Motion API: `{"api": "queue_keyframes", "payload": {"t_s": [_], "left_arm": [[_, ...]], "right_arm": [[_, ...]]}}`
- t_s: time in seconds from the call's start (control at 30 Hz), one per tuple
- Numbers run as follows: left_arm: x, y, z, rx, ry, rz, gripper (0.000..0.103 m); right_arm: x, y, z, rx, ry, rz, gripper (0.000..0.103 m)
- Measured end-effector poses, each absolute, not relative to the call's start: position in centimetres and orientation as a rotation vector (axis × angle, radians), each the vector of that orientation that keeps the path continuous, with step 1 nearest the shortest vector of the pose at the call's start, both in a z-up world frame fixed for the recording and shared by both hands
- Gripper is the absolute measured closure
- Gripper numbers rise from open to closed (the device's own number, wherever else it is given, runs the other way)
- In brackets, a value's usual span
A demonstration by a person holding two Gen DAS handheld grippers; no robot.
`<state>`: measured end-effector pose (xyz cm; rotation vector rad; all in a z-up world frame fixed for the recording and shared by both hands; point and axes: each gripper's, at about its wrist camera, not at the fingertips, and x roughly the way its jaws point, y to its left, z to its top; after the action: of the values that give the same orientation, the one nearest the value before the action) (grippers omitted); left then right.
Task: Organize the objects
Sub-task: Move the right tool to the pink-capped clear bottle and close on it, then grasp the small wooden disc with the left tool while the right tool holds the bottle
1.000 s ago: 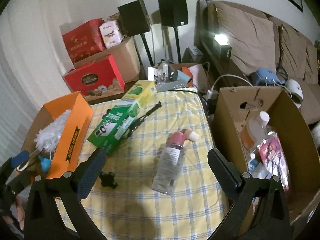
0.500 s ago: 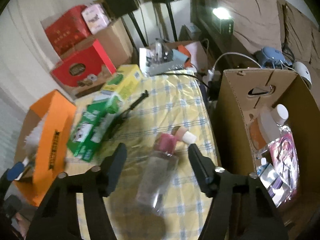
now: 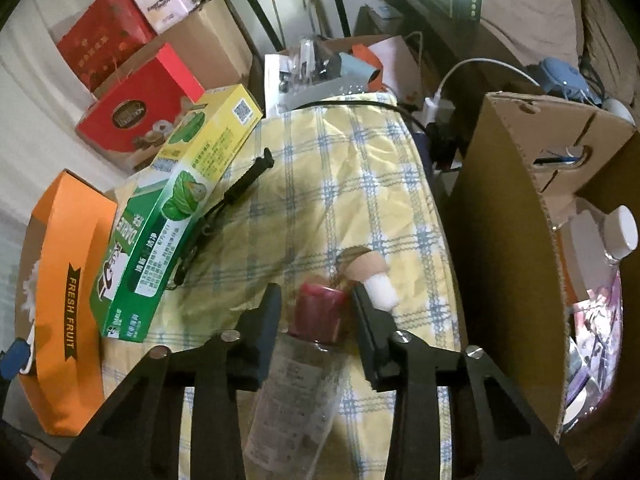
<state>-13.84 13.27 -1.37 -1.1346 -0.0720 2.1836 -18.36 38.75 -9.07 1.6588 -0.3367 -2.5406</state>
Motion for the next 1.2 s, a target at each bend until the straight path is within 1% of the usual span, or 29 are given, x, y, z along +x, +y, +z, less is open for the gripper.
{"api": "queue_keyframes", "payload": {"t_s": [0.07, 0.17, 0.3, 0.43, 0.53, 0.63, 0.77, 0.93, 1.03, 1.2], "left_arm": [[-13.9, 13.6, -1.5, -1.139, -0.066, 2.176, 0.000], [-13.8, 14.0, -1.6, -1.145, -0.053, 2.168, 0.000], [-13.4, 14.6, -1.7, -1.155, -0.023, 2.157, 0.000], [-13.0, 14.9, -1.7, -1.162, -0.004, 2.151, 0.000], [-13.0, 15.0, -1.8, -1.169, -0.003, 2.151, 0.000], [-13.1, 15.1, -2.0, -1.181, -0.013, 2.148, 0.000], [-13.7, 15.2, -1.8, -1.202, -0.063, 2.139, 0.000], [-15.3, 16.0, -1.6, -1.232, -0.116, 2.115, 0.000], [-16.2, 17.3, -1.8, -1.250, -0.108, 2.109, 0.001], [-17.4, 20.7, -2.4, -1.265, -0.043, 2.100, 0.002]], "right_arm": [[-18.6, 38.7, -9.3, 1.676, -0.324, -2.529, 0.072], [-18.8, 38.4, -9.9, 1.694, -0.326, -2.505, 0.073], [-18.9, 37.7, -9.9, 1.681, -0.281, -2.496, 0.075], [-17.7, 37.5, -8.6, 1.587, -0.280, -2.519, 0.077], [-16.0, 37.7, -6.7, 1.489, -0.314, -2.541, 0.077], [-14.3, 37.8, -5.0, 1.419, -0.303, -2.570, 0.077], [-11.8, 38.0, -3.1, 1.338, -0.291, -2.597, 0.077], [-8.7, 39.1, -1.9, 1.273, -0.321, -2.609, 0.077], [-7.5, 39.8, -1.6, 1.259, -0.347, -2.613, 0.077], [-5.7, 40.3, -1.3, 1.243, -0.362, -2.614, 0.077]]}}
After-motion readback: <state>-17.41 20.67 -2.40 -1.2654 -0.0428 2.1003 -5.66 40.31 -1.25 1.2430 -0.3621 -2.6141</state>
